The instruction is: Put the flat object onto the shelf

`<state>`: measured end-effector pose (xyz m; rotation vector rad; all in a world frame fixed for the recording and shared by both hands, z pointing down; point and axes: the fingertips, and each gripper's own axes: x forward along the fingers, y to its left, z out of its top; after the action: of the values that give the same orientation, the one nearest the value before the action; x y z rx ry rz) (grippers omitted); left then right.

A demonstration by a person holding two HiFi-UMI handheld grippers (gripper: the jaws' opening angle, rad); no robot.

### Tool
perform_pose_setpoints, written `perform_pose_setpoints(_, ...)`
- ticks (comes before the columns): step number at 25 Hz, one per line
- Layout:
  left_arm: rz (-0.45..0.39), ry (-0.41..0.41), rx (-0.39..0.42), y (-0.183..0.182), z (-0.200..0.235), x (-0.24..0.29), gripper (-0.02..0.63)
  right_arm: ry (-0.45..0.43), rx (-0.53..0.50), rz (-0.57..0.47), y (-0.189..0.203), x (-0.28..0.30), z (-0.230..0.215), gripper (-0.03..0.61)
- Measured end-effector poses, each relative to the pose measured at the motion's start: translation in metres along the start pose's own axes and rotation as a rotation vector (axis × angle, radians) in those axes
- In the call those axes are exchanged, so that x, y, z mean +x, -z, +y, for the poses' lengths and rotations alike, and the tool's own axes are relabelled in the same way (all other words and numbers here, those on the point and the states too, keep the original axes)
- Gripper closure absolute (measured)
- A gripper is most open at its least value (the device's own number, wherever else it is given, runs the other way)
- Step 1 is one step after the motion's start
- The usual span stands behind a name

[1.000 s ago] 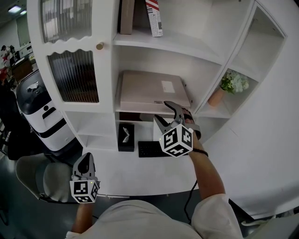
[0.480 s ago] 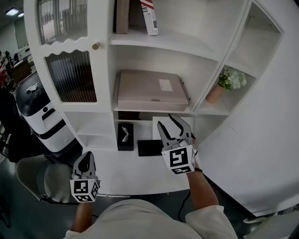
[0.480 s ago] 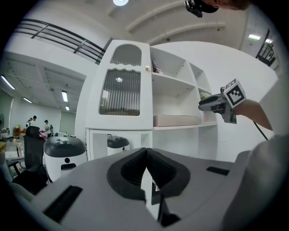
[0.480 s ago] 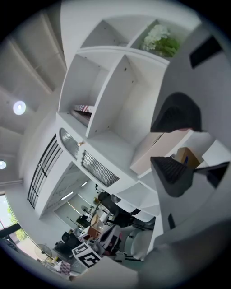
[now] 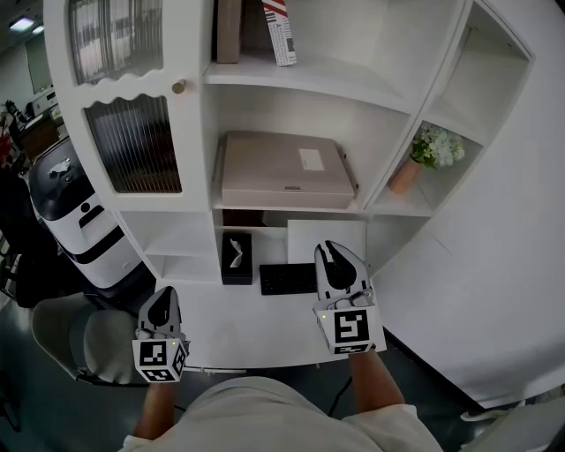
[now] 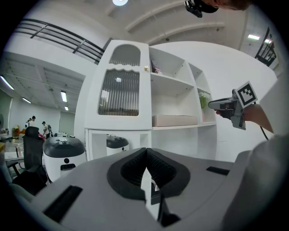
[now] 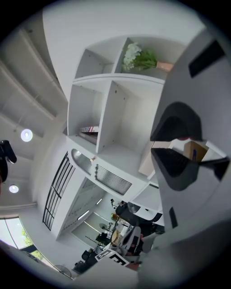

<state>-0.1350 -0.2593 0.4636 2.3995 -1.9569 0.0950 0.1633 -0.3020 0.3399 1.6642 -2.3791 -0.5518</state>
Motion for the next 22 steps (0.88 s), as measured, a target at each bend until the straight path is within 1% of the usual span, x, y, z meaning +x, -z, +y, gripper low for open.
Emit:
perform_pose_setpoints(1, 0.0, 0.002, 0.001, 0.0, 0.0, 0.0, 0.612, 0.006, 0.017, 0.002, 0.002, -0.004, 0.0, 0.538)
perform_pose_setpoints(7, 0.004, 0.012, 0.006, 0.001, -0.003, 0.002, 0.612, 0.032, 0.082, 0.008, 0.014, -0.022, 0.0, 0.574)
perform_pose_setpoints(17, 0.005, 0.021, 0.015, 0.0, -0.007, 0.004, 0.612, 0.055, 0.141, 0.022, 0.028, -0.038, 0.0, 0.575)
perform_pose_setpoints(22, 0.005, 0.024, 0.018, -0.001, -0.008, 0.004, 0.612, 0.053, 0.166, 0.032, 0.035, -0.043, 0.003, 0.575)
